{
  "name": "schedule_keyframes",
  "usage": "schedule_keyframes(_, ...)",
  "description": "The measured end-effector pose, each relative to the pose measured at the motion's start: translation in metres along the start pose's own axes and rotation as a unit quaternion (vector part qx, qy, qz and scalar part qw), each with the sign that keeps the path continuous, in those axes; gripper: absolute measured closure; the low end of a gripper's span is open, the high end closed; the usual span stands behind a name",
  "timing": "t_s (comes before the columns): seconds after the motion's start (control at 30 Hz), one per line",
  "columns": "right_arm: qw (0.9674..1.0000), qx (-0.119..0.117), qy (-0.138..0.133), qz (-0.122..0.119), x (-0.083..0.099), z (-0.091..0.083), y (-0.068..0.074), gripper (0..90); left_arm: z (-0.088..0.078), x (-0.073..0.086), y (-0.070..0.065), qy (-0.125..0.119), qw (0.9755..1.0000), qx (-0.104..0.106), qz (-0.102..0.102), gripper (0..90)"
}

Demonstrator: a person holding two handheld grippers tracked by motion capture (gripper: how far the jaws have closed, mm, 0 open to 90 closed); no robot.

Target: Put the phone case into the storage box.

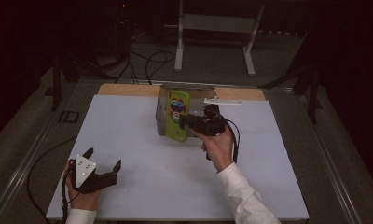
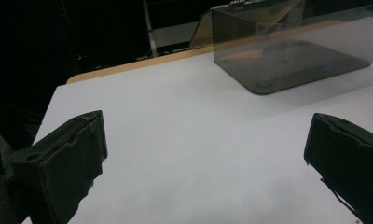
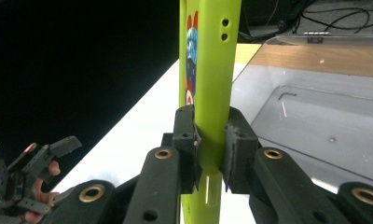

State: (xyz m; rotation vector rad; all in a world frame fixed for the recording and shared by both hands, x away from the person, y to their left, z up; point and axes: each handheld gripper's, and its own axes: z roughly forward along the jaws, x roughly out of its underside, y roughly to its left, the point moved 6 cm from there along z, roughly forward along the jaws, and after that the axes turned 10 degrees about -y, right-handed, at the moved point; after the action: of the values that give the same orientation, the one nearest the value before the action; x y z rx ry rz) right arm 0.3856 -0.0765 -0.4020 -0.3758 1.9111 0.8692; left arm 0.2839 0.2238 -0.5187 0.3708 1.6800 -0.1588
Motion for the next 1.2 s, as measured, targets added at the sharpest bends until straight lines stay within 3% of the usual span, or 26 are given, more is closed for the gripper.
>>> schedule_keyframes(0.3, 0.9998, 0.009, 0.009, 0.014, -0.008, 0.002, -0.008, 77.9, 0.000, 0.000, 0.002, 0.002, 0.9999, -0.012, 0.001, 0.0)
schedule_keyframes(1.2, 0.9981, 0.052, 0.033, -0.004, -0.032, 0.008, -0.024, 77.9, 0.001, 0.002, 0.002, 0.007, 0.9999, -0.012, -0.001, 0.0)
